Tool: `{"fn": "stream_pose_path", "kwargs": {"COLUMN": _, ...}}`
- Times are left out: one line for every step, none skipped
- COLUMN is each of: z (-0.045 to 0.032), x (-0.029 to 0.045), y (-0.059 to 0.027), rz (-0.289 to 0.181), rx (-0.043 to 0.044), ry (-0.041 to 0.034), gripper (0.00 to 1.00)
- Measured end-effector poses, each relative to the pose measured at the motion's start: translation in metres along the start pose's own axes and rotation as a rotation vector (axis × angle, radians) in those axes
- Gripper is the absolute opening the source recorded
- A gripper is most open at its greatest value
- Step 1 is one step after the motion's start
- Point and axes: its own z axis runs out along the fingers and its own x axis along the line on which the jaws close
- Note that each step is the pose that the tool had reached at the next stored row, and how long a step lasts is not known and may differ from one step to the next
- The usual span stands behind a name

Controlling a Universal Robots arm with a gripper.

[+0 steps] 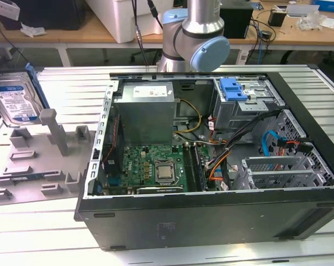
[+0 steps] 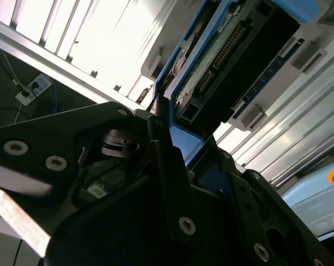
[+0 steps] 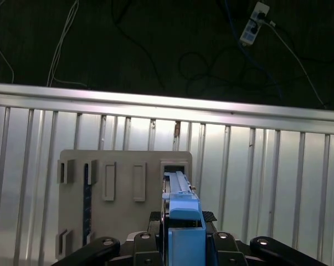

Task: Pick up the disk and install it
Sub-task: 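Pick up the disk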

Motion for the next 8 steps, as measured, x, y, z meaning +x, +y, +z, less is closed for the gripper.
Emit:
{"fn": "stream_pose_path", "kwargs": {"z": -0.0016, "x": 0.0, "y": 0.0001, "rz": 0.0, "rx": 0.0, "ry": 0.0, "gripper": 0.37}}
{"fn": "stream_pose_path", "kwargs": {"z": -0.0025, "x": 0.0001, "y": 0.0001, "rz": 0.0, "rx": 0.0, "ry": 0.0, "gripper": 0.37}}
{"fn": "stream_pose_path", "kwargs": {"z": -0.0037, "x": 0.0001, "y": 0.0002, "rz": 0.0, "rx": 0.0, "ry": 0.0, "gripper": 0.37}}
{"fn": "stream_pose_path", "kwargs": {"z": -0.0053, "x": 0.0001, "y": 0.0003, "rz": 0.0, "rx": 0.0, "ry": 0.0, "gripper": 0.37}}
{"fn": "stream_pose_path", "kwargs": {"z": -0.007, "x": 0.0002, "y": 0.0003, "rz": 0.0, "rx": -0.0001, "ry": 0.0001, "gripper": 0.37}}
{"fn": "stream_pose_path", "kwargs": {"z": -0.0077, "x": 0.0002, "y": 0.0004, "rz": 0.0, "rx": 0.0, "ry": 0.0, "gripper": 0.37}}
{"fn": "stream_pose_path", "kwargs": {"z": -0.0085, "x": 0.0002, "y": 0.0004, "rz": 0.0, "rx": 0.0, "ry": 0.0, "gripper": 0.37}}
{"fn": "stream_pose_path", "kwargs": {"z": -0.0095, "x": 0.0003, "y": 0.0005, "rz": 0.0, "rx": 0.0, "ry": 0.0, "gripper": 0.37}}
